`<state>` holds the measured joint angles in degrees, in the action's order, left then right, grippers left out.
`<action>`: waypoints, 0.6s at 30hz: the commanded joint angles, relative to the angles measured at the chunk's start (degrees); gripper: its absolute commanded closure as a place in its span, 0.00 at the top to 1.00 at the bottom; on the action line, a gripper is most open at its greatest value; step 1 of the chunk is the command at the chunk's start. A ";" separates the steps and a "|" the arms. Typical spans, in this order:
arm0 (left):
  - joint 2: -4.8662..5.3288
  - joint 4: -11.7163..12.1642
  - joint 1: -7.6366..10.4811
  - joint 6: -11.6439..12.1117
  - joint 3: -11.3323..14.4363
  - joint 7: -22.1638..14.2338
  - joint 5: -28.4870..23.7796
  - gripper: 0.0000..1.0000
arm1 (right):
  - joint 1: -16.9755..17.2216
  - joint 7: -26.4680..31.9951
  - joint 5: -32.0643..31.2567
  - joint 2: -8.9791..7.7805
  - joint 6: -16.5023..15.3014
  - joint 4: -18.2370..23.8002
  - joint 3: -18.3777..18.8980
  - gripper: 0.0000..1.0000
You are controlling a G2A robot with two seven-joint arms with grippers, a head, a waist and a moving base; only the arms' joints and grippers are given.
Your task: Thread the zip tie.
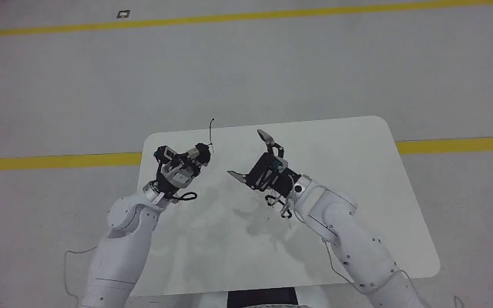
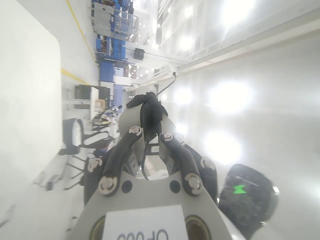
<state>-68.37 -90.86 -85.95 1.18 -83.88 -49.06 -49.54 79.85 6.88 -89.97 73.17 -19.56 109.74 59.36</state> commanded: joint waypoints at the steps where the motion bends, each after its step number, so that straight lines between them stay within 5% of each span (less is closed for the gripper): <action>1: 0.11 0.38 0.03 -2.49 -0.46 -0.17 -2.25 0.00 | -1.54 0.71 0.01 -1.55 0.08 -0.02 -1.18 1.00; 5: 0.42 0.56 0.44 -0.92 -0.83 -0.28 1.06 0.00 | -2.31 -0.44 0.01 -3.94 2.27 -1.30 -4.07 1.00; 13: 0.42 0.56 0.44 -0.92 -0.83 -0.28 1.06 0.00 | -2.31 -0.44 0.01 -3.94 2.27 -1.30 -4.07 1.00; 15: 0.30 0.92 0.17 -2.62 -0.46 1.04 -1.49 0.00 | -2.31 -0.44 0.01 -3.94 2.27 -1.30 -4.07 1.00; 18: -0.27 1.25 -0.28 -9.15 0.08 2.41 -14.70 0.00 | -1.84 -0.87 1.40 -3.75 3.32 -1.92 -4.21 1.00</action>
<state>-68.45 -89.62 -86.12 -5.09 -83.92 -47.44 -57.27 77.91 6.08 -89.10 69.35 -16.65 108.10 55.21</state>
